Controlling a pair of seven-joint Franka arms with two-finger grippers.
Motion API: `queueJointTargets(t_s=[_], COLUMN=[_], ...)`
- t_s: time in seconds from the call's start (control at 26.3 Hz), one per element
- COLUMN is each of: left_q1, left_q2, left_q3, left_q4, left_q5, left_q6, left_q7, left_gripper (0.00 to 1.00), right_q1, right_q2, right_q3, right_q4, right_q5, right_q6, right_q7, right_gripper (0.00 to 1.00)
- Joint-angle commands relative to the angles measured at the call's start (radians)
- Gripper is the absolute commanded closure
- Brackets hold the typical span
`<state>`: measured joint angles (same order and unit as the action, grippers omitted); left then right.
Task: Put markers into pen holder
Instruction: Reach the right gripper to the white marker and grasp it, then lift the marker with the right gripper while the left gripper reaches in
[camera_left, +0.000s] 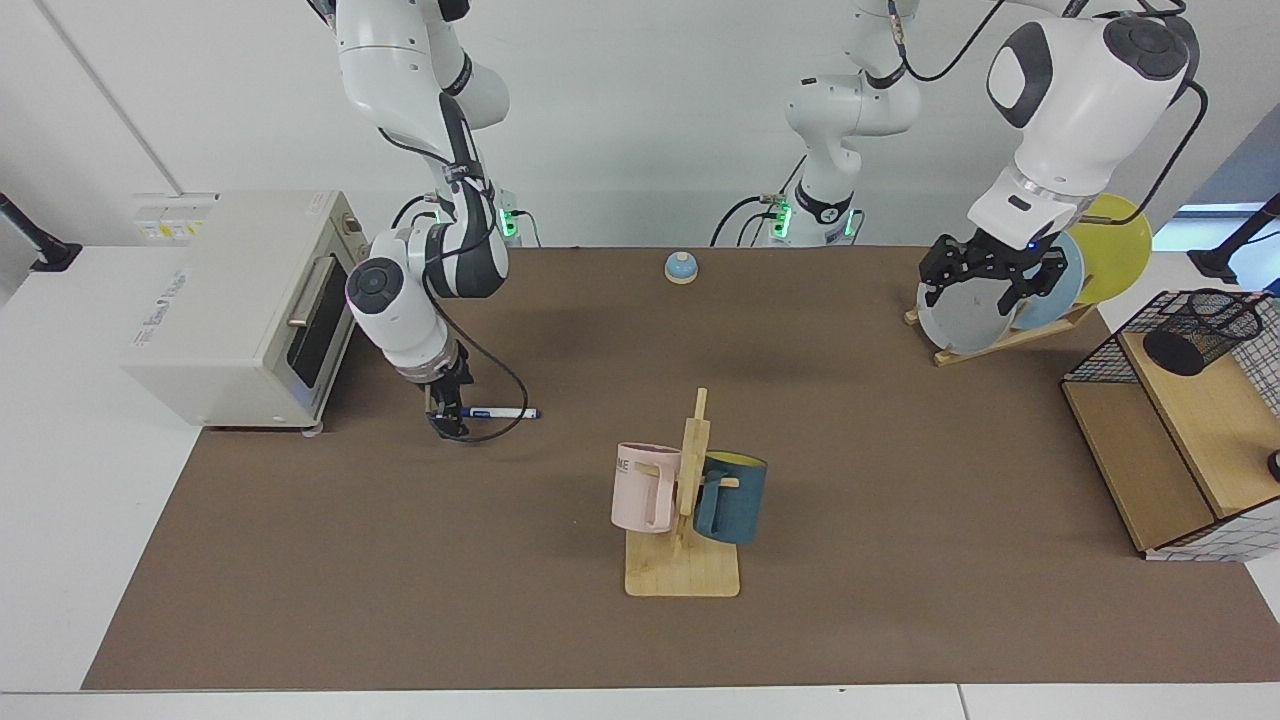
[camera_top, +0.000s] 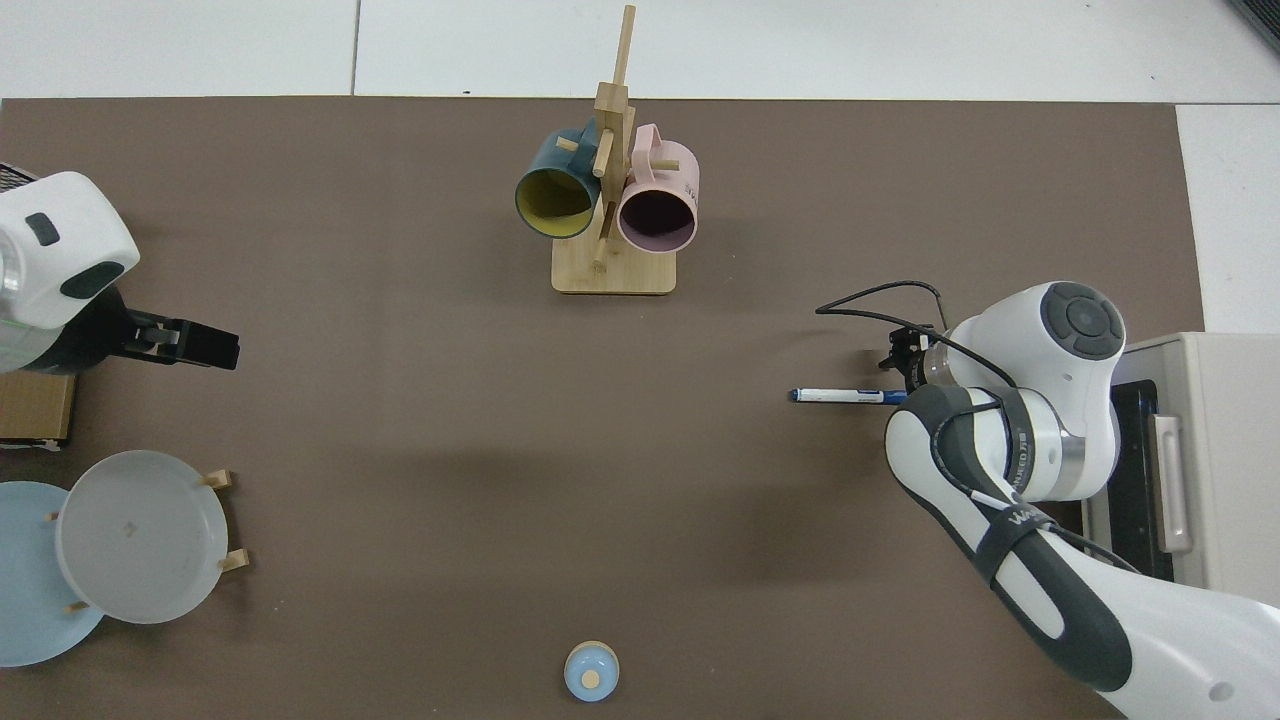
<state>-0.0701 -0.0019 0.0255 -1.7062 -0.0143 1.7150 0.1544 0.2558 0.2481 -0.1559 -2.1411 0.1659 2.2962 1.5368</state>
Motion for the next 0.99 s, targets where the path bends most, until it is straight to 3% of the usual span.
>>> queueJointTargets(t_s=[0.0, 0.08, 0.15, 0.23, 0.34, 0.46, 0.68, 0.95], left_q1=[-0.008, -0.008, -0.008, -0.008, -0.008, -0.008, -0.008, -0.008], left_q2=[-0.029, -0.029, -0.029, -0.030, -0.029, -0.030, -0.030, -0.029], left_q3=[0.008, 0.008, 0.005, 0.008, 0.005, 0.005, 0.005, 0.005], left_q4=[-0.035, -0.035, -0.035, -0.035, -0.035, -0.035, -0.035, -0.035], left_q5=[-0.010, -0.010, -0.010, -0.010, -0.010, -0.012, -0.012, -0.010], left_q6=[0.009, 0.011, 0.009, 0.009, 0.009, 0.009, 0.008, 0.009], left_q7=[0.001, 0.001, 0.001, 0.001, 0.001, 0.001, 0.001, 0.001], left_gripper=[0.00, 0.00, 0.00, 0.00, 0.00, 0.00, 0.00, 0.00], right_q1=[-0.003, -0.003, -0.003, -0.003, -0.003, -0.003, -0.006, -0.015], right_q2=[0.005, 0.005, 0.005, 0.005, 0.005, 0.005, 0.005, -0.027], right_q3=[0.002, 0.002, 0.002, 0.002, 0.002, 0.002, 0.002, 0.001], right_q4=[-0.014, -0.014, -0.014, -0.014, -0.014, -0.013, -0.010, 0.050], right_q5=[0.015, 0.015, 0.015, 0.015, 0.015, 0.020, 0.121, 0.136], right_q6=[0.037, 0.037, 0.035, 0.026, 0.019, 0.019, 0.011, -0.101], right_q7=[-0.052, -0.070, -0.095, -0.122, -0.155, -0.158, -0.257, -0.290], right_gripper=[0.01, 0.08, 0.25, 0.47, 1.00, 1.00, 1.00, 1.00])
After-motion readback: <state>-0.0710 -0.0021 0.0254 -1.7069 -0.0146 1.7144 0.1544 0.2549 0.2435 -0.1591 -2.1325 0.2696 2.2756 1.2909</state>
